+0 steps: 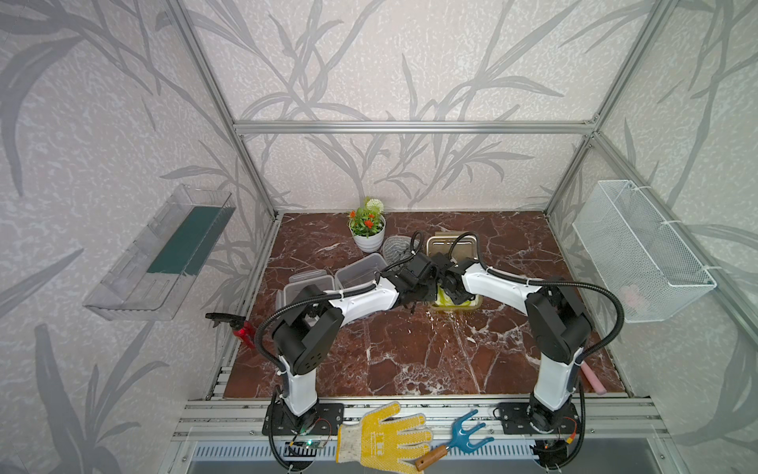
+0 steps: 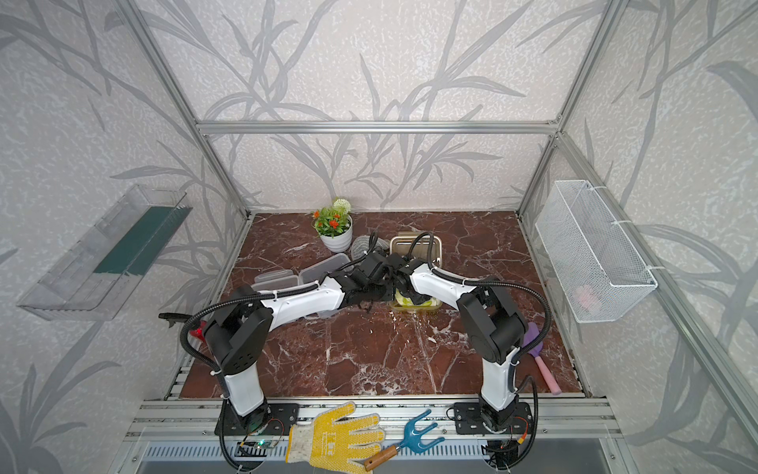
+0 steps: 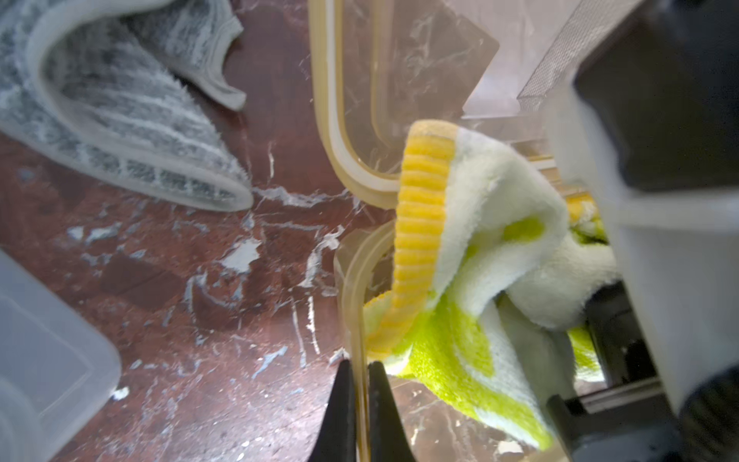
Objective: Wipe the insides of the lunch boxes
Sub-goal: Wipe the dirt inside the lunch box.
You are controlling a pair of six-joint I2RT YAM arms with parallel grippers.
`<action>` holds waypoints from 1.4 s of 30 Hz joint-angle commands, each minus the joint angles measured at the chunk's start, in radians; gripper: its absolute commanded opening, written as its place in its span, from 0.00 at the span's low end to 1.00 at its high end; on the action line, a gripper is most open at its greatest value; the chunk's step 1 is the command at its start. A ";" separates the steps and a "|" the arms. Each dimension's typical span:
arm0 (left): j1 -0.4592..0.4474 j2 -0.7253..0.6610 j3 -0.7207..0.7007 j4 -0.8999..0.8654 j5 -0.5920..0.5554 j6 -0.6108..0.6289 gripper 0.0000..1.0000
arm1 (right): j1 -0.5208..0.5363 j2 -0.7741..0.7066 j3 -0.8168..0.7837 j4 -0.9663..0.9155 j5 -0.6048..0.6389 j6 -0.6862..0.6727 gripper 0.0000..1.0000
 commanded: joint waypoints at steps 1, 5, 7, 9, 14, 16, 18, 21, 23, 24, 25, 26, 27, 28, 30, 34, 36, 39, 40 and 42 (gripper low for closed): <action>0.006 0.033 0.016 -0.112 0.016 0.012 0.04 | 0.002 -0.108 -0.014 0.093 0.098 0.011 0.00; 0.007 0.039 0.027 -0.118 0.009 -0.008 0.04 | 0.001 -0.143 -0.047 0.107 -0.087 -0.028 0.00; 0.008 0.043 0.044 -0.122 0.011 -0.013 0.04 | 0.001 -0.129 -0.047 0.090 -0.188 -0.013 0.00; 0.009 0.050 0.058 -0.127 0.014 -0.017 0.04 | 0.001 -0.102 -0.049 0.080 -0.280 0.006 0.00; 0.012 0.060 0.069 -0.121 0.028 -0.021 0.05 | -0.001 -0.054 -0.068 0.132 -0.472 0.041 0.00; 0.012 0.059 0.067 -0.114 0.031 -0.020 0.04 | -0.001 -0.027 -0.057 0.137 -0.513 0.053 0.00; 0.012 0.055 0.060 -0.100 0.037 -0.023 0.04 | -0.002 -0.003 -0.053 0.147 -0.551 0.073 0.00; 0.014 0.039 0.035 -0.062 0.045 -0.041 0.05 | -0.012 0.011 -0.064 0.187 -0.633 0.118 0.00; 0.013 0.025 0.008 -0.020 0.054 -0.055 0.04 | -0.025 0.003 -0.091 0.246 -0.718 0.157 0.00; 0.014 0.020 -0.003 -0.002 0.060 -0.060 0.04 | -0.035 -0.002 -0.104 0.283 -0.777 0.180 0.00; 0.013 0.015 -0.012 0.014 0.064 -0.065 0.04 | -0.043 -0.004 -0.116 0.314 -0.827 0.200 0.00; 0.014 0.010 -0.022 0.033 0.072 -0.071 0.04 | -0.050 -0.007 -0.127 0.348 -0.877 0.223 0.00; 0.015 0.006 -0.030 0.047 0.077 -0.075 0.04 | -0.054 -0.011 -0.135 0.372 -0.905 0.242 0.00; 0.015 0.005 -0.034 0.056 0.082 -0.077 0.05 | -0.057 -0.016 -0.143 0.394 -0.925 0.256 0.00; 0.018 0.006 -0.042 0.076 0.099 -0.086 0.05 | -0.064 -0.028 -0.159 0.435 -0.973 0.283 0.00; 0.026 0.010 -0.058 0.110 0.123 -0.105 0.05 | -0.080 -0.040 -0.179 0.474 -1.042 0.307 0.00; 0.032 0.006 -0.062 0.106 0.120 -0.105 0.05 | -0.088 -0.051 -0.176 0.440 -1.007 0.288 0.00; 0.037 -0.011 -0.065 0.084 0.094 -0.100 0.05 | -0.129 -0.085 -0.211 0.464 -1.028 0.304 0.00; 0.037 -0.017 -0.060 0.067 0.079 -0.096 0.05 | -0.139 -0.096 -0.216 0.466 -1.032 0.307 0.00; 0.038 -0.026 -0.042 0.022 0.056 -0.084 0.06 | -0.138 -0.122 -0.189 0.406 -0.993 0.272 0.00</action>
